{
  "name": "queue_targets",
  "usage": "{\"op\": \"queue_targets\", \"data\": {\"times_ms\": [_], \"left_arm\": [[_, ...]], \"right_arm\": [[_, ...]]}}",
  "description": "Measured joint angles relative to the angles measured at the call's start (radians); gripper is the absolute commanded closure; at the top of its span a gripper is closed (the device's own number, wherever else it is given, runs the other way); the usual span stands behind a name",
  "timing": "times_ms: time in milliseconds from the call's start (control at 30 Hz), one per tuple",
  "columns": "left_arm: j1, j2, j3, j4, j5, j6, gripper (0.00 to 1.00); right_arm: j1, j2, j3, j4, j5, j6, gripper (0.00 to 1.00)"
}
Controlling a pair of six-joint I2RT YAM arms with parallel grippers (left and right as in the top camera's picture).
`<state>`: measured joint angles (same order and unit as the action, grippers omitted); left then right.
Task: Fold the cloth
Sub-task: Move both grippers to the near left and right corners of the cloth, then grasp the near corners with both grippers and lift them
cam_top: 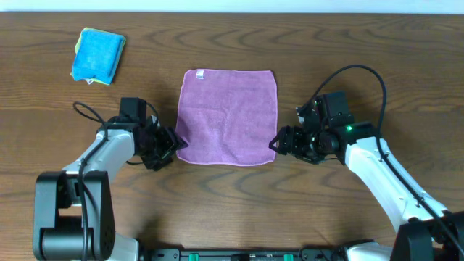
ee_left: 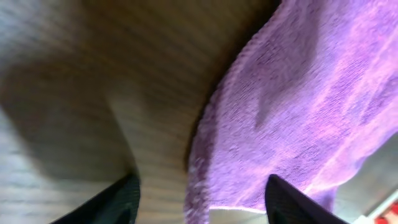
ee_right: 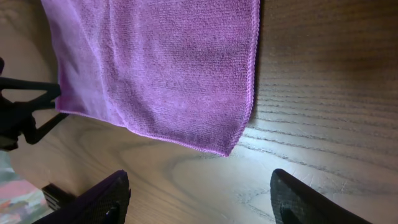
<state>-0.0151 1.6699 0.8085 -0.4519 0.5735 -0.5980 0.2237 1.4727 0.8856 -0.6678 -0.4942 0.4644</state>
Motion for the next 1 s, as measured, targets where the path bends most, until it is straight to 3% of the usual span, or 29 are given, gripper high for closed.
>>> {"op": "queue_targets", "data": {"times_ms": [100,133,233,533,1000], "left_arm": [[0.0,0.012,0.001,0.012,0.007,-0.013,0.63],[0.0,0.014,0.001,0.012,0.012,-0.01,0.74],[0.0,0.014,0.001,0.012,0.019,-0.019,0.93],[0.0,0.015,0.001,0.01,0.033,-0.02,0.94],[0.0,0.015,0.001,0.002,0.048,-0.02,0.94]], "right_arm": [[0.0,0.0,0.0,0.0,0.0,0.002,0.32],[0.0,0.0,0.0,0.0,0.001,0.003,0.32],[0.0,0.0,0.0,-0.015,0.019,0.003,0.34],[0.002,0.053,0.0,-0.099,0.032,0.023,0.46],[0.039,0.303,0.0,0.071,-0.118,0.183,0.6]]}}
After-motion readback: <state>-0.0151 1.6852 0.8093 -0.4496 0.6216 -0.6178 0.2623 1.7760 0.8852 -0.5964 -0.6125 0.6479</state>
